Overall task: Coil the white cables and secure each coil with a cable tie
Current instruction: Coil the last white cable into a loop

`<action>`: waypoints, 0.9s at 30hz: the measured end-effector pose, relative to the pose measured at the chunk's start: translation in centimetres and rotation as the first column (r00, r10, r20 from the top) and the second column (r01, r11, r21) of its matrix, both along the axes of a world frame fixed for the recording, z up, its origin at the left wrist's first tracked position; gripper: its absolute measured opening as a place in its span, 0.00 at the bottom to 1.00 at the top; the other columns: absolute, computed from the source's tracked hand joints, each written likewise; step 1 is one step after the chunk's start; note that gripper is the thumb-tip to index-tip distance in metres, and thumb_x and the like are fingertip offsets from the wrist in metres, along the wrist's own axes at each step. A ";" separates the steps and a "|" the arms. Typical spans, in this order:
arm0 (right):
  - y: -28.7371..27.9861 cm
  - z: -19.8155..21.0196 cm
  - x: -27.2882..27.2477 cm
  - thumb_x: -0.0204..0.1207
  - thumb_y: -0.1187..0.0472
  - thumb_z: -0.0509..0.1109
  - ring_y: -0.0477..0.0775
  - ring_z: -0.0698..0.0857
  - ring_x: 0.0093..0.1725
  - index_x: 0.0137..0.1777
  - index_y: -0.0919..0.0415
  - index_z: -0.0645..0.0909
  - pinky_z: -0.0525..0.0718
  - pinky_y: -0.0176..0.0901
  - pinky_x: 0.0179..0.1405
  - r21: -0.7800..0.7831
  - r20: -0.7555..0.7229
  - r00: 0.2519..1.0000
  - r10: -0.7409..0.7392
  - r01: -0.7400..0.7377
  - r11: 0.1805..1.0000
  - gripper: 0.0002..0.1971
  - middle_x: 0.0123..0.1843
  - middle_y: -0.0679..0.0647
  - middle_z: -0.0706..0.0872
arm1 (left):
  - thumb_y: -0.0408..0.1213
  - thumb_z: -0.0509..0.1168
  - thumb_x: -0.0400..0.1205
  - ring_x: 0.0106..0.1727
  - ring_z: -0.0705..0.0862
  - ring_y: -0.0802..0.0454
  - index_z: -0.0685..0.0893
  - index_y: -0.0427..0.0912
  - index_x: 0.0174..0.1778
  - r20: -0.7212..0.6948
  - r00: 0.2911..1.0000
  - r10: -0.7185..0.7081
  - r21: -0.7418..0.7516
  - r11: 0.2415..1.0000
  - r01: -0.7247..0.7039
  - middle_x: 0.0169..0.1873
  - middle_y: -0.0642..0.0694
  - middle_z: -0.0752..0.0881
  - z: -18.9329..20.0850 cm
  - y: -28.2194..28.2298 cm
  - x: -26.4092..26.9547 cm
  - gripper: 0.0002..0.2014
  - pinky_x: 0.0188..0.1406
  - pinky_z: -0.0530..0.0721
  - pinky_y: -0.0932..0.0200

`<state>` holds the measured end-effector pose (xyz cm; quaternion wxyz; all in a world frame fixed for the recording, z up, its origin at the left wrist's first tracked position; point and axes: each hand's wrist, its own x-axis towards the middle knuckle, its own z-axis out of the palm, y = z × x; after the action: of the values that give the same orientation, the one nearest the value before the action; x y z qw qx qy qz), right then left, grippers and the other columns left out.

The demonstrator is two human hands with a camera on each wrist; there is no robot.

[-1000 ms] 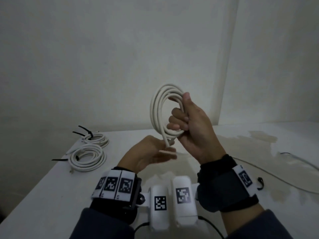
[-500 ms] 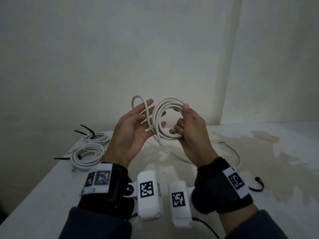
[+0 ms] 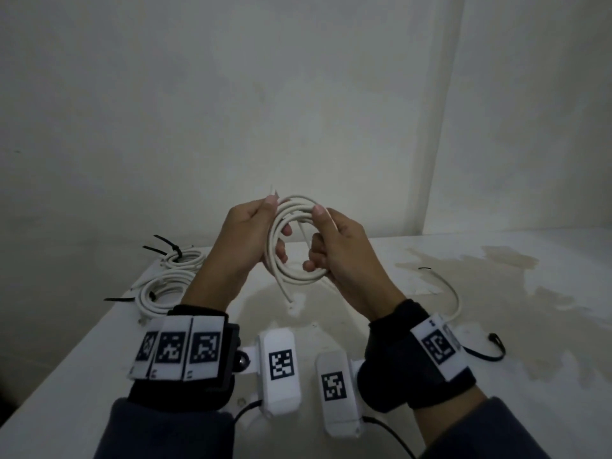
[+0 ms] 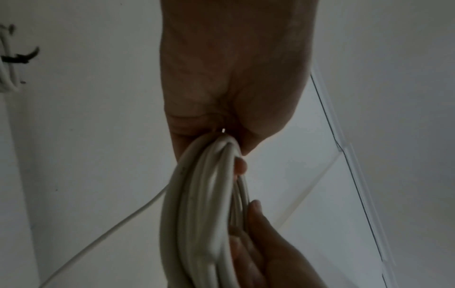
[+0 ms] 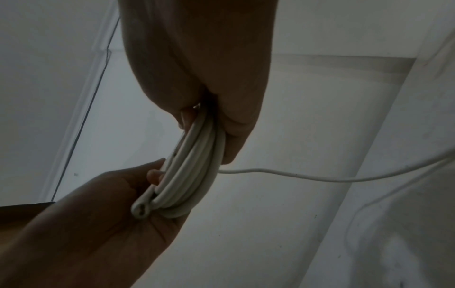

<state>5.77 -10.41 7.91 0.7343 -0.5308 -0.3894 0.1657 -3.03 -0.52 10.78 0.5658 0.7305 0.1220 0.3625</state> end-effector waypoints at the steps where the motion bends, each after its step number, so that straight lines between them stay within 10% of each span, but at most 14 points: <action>1: 0.0 0.0 0.0 0.88 0.53 0.55 0.42 0.67 0.20 0.61 0.66 0.81 0.76 0.40 0.28 -0.005 0.013 1.000 -0.001 0.002 1.000 0.19 0.19 0.41 0.66 | 0.41 0.52 0.89 0.21 0.80 0.53 0.84 0.39 0.40 0.013 1.000 -0.011 -0.036 0.999 0.011 0.26 0.45 0.83 0.0 0.1 -0.1 0.19 0.23 0.82 0.59; 5: -0.1 0.1 0.2 0.87 0.52 0.56 0.43 0.69 0.20 0.58 0.66 0.82 0.77 0.42 0.26 -0.039 0.078 0.996 -0.050 0.054 0.998 0.19 0.19 0.42 0.68 | 0.39 0.51 0.89 0.41 0.90 0.46 0.84 0.38 0.59 0.046 0.990 -0.132 -0.080 0.988 0.136 0.45 0.37 0.90 -0.3 0.5 -0.4 0.17 0.46 0.90 0.55; 8: -0.5 0.2 0.5 0.88 0.53 0.55 0.43 0.67 0.19 0.55 0.64 0.81 0.76 0.39 0.26 -0.053 0.050 0.998 0.034 -0.031 0.998 0.17 0.19 0.41 0.66 | 0.39 0.51 0.89 0.32 0.86 0.50 0.82 0.37 0.64 0.059 0.985 -0.160 -0.103 0.981 0.165 0.42 0.38 0.90 -0.6 0.7 -0.3 0.17 0.37 0.88 0.58; 19: -0.8 0.5 0.1 0.88 0.53 0.54 0.42 0.67 0.20 0.60 0.64 0.77 0.77 0.42 0.28 -0.072 0.068 0.992 0.109 -0.104 0.992 0.16 0.19 0.40 0.67 | 0.38 0.51 0.88 0.17 0.66 0.56 0.81 0.42 0.36 -0.017 1.000 -0.015 -0.077 0.997 0.014 0.17 0.51 0.71 0.3 -0.9 0.4 0.17 0.16 0.68 0.67; 23: -1.0 0.6 -0.4 0.87 0.53 0.56 0.44 0.67 0.23 0.73 0.45 0.65 0.78 0.40 0.28 0.000 0.152 0.981 0.116 -0.118 0.993 0.15 0.22 0.44 0.67 | 0.43 0.54 0.87 0.17 0.67 0.61 0.84 0.47 0.36 0.023 0.996 0.092 -0.016 0.996 -0.091 0.13 0.57 0.70 0.4 -1.5 0.5 0.17 0.16 0.65 0.68; 27: -0.9 0.6 -0.6 0.88 0.57 0.55 0.46 0.64 0.23 0.66 0.52 0.73 0.77 0.41 0.26 0.055 0.175 0.978 0.110 -0.121 0.991 0.11 0.23 0.48 0.64 | 0.38 0.54 0.86 0.16 0.66 0.57 0.82 0.41 0.37 0.022 0.999 0.043 -0.052 0.998 -0.042 0.16 0.51 0.71 0.9 -1.2 -0.1 0.15 0.17 0.68 0.66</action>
<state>5.22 -11.29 8.55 0.7041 -0.4953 -0.4865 0.1489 -3.16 -1.73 11.65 0.5778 0.7088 0.1403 0.3795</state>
